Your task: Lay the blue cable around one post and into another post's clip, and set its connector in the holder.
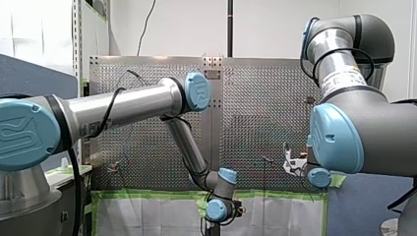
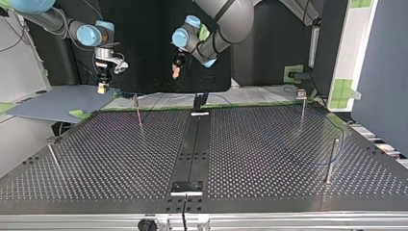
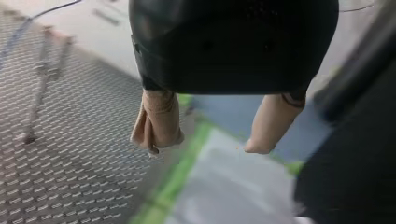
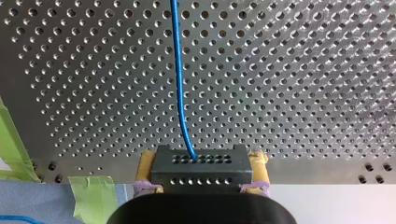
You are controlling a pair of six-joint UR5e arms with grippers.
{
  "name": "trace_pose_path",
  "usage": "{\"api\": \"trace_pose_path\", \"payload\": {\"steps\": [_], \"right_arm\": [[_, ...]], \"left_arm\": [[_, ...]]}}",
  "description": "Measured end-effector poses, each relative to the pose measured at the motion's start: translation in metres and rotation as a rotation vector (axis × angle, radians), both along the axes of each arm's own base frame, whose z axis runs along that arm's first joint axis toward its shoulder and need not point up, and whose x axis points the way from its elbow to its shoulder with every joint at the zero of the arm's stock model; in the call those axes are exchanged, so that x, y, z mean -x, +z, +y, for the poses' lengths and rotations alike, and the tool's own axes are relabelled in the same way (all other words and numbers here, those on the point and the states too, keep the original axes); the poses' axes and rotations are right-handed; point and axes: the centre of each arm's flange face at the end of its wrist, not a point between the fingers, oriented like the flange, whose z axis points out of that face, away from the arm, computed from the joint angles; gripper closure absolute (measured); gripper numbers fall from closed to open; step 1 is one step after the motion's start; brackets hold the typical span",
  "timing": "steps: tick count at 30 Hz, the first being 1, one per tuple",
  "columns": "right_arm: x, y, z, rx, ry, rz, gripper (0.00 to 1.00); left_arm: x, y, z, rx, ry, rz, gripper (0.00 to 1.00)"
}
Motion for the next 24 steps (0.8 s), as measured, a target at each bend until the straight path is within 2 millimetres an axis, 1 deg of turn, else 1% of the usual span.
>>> {"api": "trace_pose_path", "payload": {"steps": [2,4,8,13,15,18,24], "right_arm": [[0.000,0.000,0.000,0.001,0.000,0.000,1.00],[0.000,0.000,0.000,0.001,0.000,-0.001,1.00],[0.000,0.000,-0.001,0.004,0.001,-0.001,1.00],[0.000,0.001,-0.001,0.006,0.002,-0.001,1.00],[0.000,0.001,-0.001,0.006,0.002,-0.001,1.00],[0.000,0.001,-0.001,0.007,0.002,-0.001,1.00],[0.000,0.001,-0.001,0.006,0.002,-0.001,1.00]], "left_arm": [[0.008,-0.002,-0.001,-0.019,-0.020,0.001,0.00],[0.012,0.001,-0.004,-0.032,-0.036,-0.007,0.00],[0.012,0.017,-0.012,-0.041,-0.047,-0.037,0.00],[0.000,0.051,-0.024,-0.028,-0.035,-0.087,0.00],[-0.008,0.066,-0.028,-0.016,-0.020,-0.106,0.00],[-0.021,0.082,-0.031,-0.005,0.009,-0.124,0.00],[-0.038,0.098,-0.037,0.008,0.052,-0.154,0.00]]}}
